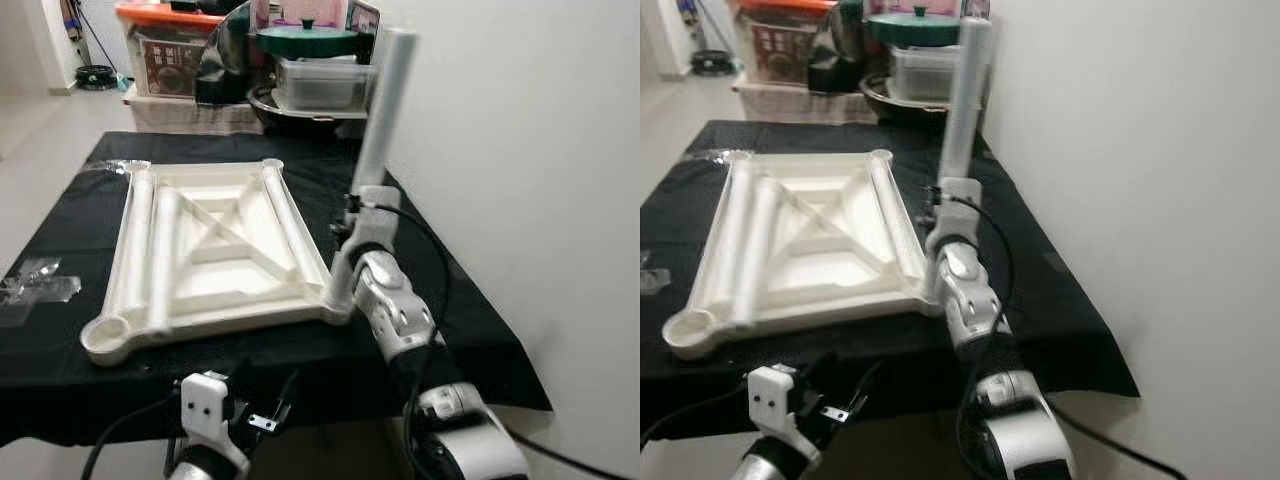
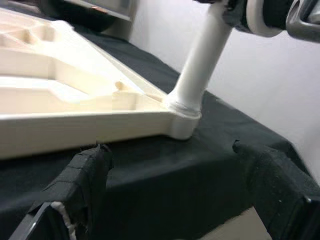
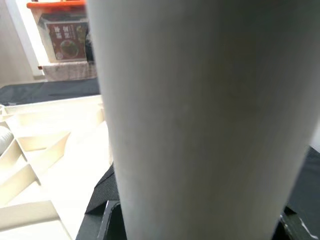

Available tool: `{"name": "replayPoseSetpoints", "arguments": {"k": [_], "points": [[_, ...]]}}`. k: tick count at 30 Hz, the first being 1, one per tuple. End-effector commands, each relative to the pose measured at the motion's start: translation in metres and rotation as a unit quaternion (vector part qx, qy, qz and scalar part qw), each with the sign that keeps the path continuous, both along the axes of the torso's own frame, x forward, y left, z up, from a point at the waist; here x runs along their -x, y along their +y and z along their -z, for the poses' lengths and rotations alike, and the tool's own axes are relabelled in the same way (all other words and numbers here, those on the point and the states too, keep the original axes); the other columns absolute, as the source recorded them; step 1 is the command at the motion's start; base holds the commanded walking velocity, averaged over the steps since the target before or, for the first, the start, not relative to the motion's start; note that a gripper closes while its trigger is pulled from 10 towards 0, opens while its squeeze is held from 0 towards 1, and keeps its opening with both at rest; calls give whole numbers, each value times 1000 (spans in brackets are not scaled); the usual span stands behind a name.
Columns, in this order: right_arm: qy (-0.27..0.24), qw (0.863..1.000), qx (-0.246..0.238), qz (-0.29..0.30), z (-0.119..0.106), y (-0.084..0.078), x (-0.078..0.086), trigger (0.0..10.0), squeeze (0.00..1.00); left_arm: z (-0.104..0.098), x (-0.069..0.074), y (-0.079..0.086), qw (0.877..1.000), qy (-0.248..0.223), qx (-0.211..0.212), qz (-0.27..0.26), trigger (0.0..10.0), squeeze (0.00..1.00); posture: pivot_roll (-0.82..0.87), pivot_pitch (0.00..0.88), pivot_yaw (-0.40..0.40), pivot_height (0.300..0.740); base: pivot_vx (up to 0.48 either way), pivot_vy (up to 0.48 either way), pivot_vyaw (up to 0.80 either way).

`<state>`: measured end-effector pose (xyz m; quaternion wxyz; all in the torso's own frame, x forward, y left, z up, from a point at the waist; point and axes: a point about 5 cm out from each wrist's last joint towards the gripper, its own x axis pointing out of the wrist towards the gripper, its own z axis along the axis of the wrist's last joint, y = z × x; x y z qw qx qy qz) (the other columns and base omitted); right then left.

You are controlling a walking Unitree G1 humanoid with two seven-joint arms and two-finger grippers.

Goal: Building children table

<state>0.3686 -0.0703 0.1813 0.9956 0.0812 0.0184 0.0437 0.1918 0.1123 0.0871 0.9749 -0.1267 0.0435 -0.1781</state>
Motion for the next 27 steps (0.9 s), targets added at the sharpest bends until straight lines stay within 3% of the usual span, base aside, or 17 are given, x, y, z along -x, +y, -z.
{"name": "replayPoseSetpoints", "arguments": {"k": [1,4,5,6,10,11,15,16,17,18,19,21,23,24,25,26,27], "points": [[65,997,-29,-43,26,14,11,10000,0,-1,-1,-1,1000,1,-5,4,10000,0,123,0,-109,740,0,0,0],[12,982,-50,-184,11,44,26,10000,0,-1,-2,0,1000,1,-7,3,10000,0,122,0,-108,740,0,0,0],[-18,971,-51,-234,4,49,30,10000,1000,-1,-3,1,1000,-1,-9,3,10000,0,125,0,-110,740,0,0,0],[-18,971,-51,-234,4,49,30,10000,1000,-1,-3,1,1000,-1,-9,3,10000,0,125,0,-110,740,0,0,0],[-53,916,-2,-398,-12,53,29,10000,1000,-5,-7,10,1000,-9,-16,-18,10000,0,131,0,-114,740,0,0,0],[-78,839,29,-538,-18,43,40,10000,0,-5,-7,12,1000,-8,-12,-26,10000,0,131,0,-112,740,0,0,0],[-78,810,64,-578,-16,32,40,10000,0,-6,-7,12,1000,-9,-10,-28,10000,0,144,0,-122,740,0,0,0],[-74,812,76,-574,-15,29,36,4784,0,-7,-7,13,1000,-9,-9,-29,10000,0,144,0,-122,740,0,0,0],[-74,812,76,-574,-15,29,36,4784,0,-7,-7,13,1000,-9,-9,-29,10000,0,144,0,-122,740,0,0,0],[-64,822,78,-561,-14,29,31,0,0,-8,-7,13,999,-10,-9,-30,10000,0,146,0,-124,740,0,0,0],[-64,822,78,-561,-14,29,31,0,0,-8,-7,13,999,-10,-9,-30,10000,0,146,0,-124,740,0,0,0],[-19,898,83,-431,-6,33,8,0,0,-8,-6,13,999,-10,-9,-31,10000,0,151,0,-128,740,0,0,0],[-19,898,83,-431,-6,33,8,0,0,-8,-6,13,999,-10,-9,-31,10000,0,151,0,-128,740,0,0,0],[20,961,67,-269,4,22,-8,0,0,-8,-6,12,999,-10,-10,-32,10000,0,154,0,-128,740,0,0,0],[20,961,67,-269,4,22,-8,0,0,-8,-6,12,999,-10,-10,-32,10000,0,154,0,-128,740,0,0,0],[51,993,38,-95,15,2,-13,0,0,-8,-5,12,999,-9,-10,-32,10000,0,158,0,-128,740,0,0,0],[75,997,17,17,24,-13,-12,0,0,-8,-4,12,999,-8,-11,-32,10000,0,158,0,-128,740,0,0,0]]}}
